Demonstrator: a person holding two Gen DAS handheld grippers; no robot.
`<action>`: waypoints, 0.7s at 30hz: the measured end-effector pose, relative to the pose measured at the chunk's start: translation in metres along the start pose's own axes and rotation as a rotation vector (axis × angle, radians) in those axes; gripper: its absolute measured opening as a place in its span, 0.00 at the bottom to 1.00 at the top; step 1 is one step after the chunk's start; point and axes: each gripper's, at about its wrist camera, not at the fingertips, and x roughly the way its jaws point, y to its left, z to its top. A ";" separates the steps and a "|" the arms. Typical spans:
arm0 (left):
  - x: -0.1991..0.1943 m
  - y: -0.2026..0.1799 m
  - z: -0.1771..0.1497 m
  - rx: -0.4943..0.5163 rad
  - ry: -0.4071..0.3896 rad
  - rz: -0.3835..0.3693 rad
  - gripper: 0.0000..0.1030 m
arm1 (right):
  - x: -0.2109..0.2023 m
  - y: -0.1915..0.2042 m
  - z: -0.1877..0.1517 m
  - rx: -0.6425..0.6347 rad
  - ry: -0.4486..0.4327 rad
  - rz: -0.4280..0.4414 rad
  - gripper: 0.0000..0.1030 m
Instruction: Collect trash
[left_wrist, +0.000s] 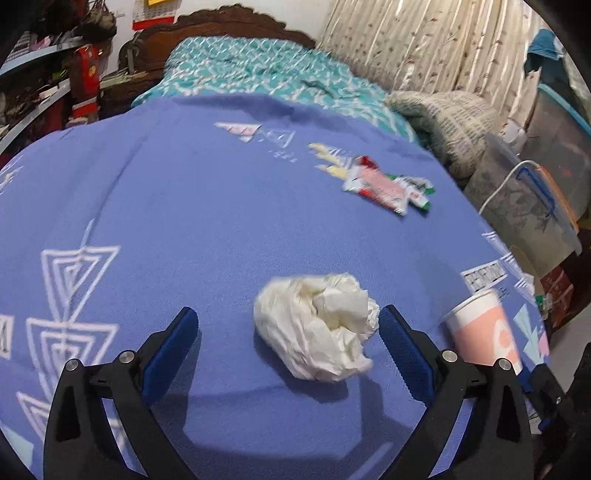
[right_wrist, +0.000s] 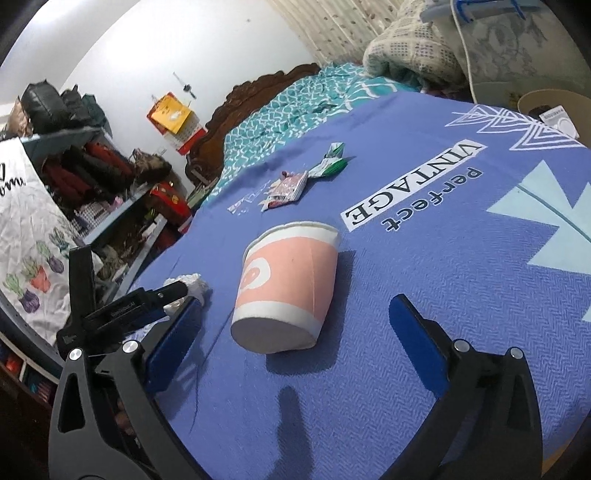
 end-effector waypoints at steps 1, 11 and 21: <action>-0.003 0.004 -0.002 -0.005 -0.001 0.003 0.91 | 0.000 0.000 0.000 -0.006 0.006 0.001 0.97; -0.022 0.032 -0.023 -0.068 0.022 0.035 0.92 | 0.008 0.005 -0.003 -0.053 0.035 -0.065 0.97; -0.042 0.030 -0.019 -0.028 0.003 0.071 0.92 | 0.003 0.008 -0.009 -0.074 0.040 -0.062 0.97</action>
